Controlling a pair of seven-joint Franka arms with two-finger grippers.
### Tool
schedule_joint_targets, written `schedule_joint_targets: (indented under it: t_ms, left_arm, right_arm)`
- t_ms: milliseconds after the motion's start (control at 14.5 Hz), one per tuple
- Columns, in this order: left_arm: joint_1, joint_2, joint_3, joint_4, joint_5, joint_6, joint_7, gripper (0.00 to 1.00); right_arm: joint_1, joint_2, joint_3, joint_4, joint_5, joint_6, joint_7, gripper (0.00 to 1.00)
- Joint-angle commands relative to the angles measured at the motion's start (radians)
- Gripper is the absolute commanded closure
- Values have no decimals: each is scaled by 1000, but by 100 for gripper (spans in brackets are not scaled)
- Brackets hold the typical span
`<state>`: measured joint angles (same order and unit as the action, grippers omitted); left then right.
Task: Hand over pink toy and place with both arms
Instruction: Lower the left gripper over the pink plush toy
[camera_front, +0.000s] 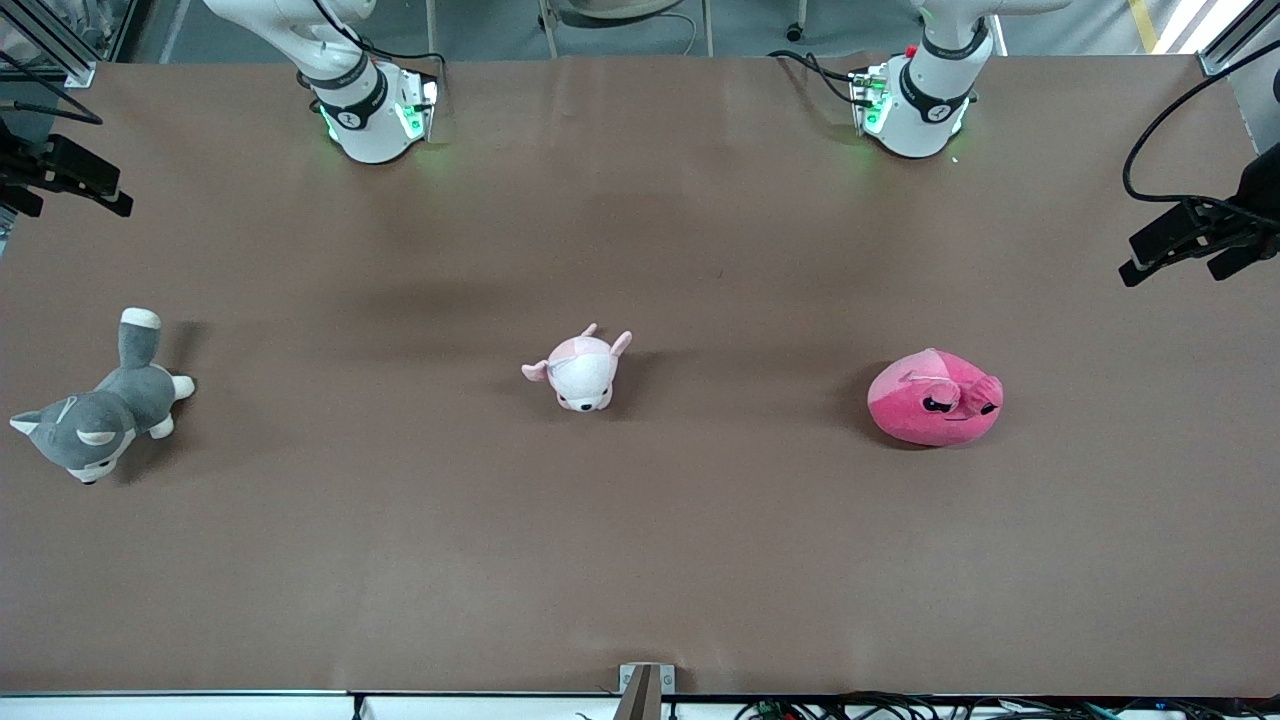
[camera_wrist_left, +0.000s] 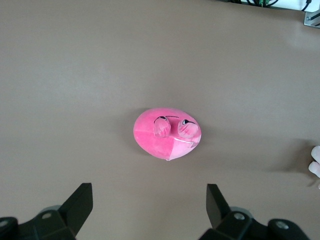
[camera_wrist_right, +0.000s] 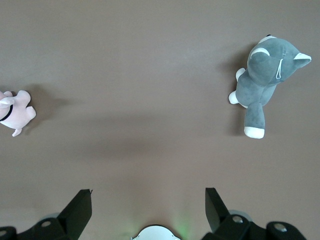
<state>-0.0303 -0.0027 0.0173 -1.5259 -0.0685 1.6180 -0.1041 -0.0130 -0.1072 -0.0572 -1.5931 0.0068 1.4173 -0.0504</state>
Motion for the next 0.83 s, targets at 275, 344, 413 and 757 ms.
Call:
schedule_joint_targets:
  t_ms: [275,344,413,757]
  left_arm:
    - [-3,6,1,21,16,-20,14,0]
    - [-5,6,1,21,13,-20,-2,0]
    - [0,4,1,21,7,-20,-5,0]
    - [4,52,1,-17,1,-36,-17,0]
  right_arm:
    - [1,-31,2,-28,1,5,4,0]
    - [1,-29,2,-28,1,5,4,0]
    - [1,-29,2,-27,1,3,6,0]
    - [-5,-16,-1,5,-1,-2,12,0]
